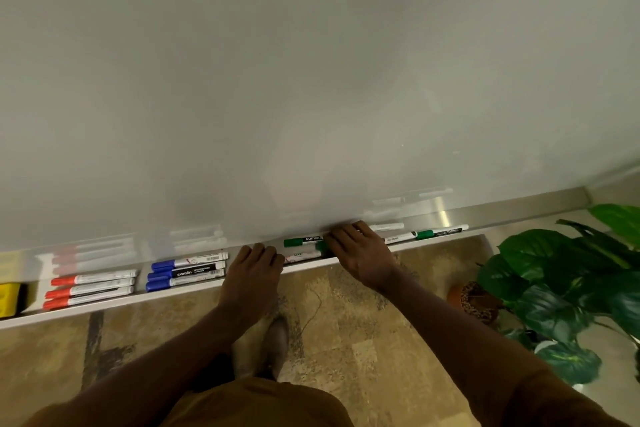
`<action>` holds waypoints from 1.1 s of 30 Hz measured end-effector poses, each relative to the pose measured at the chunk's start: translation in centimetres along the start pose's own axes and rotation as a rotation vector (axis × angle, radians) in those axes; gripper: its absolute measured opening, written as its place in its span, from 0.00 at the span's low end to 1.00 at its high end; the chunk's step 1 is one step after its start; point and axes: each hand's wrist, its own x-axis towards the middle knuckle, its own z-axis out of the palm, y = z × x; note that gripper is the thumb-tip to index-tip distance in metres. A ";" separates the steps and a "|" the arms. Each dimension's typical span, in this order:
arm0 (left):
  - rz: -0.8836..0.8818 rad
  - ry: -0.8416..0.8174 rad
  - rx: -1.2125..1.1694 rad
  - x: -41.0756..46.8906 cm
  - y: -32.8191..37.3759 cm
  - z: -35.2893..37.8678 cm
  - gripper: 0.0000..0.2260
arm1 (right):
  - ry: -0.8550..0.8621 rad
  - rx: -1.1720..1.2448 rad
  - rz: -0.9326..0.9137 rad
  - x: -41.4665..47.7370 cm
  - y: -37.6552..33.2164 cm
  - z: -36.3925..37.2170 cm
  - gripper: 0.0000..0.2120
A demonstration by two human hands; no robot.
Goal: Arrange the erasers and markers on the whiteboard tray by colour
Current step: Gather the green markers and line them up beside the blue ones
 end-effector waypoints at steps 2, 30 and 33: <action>0.001 -0.009 0.002 0.0 -0.1 0.0 0.13 | 0.010 -0.004 0.023 0.4 -0.2 0.0 0.14; 0.199 -0.094 -0.006 4.1 2.2 -1.9 0.06 | 0.242 0.057 0.953 -3.8 -9.8 -11.2 0.13; 0.238 -0.059 0.020 4.9 3.1 -1.3 0.10 | 0.267 0.090 0.977 -4.4 -11.3 -11.2 0.12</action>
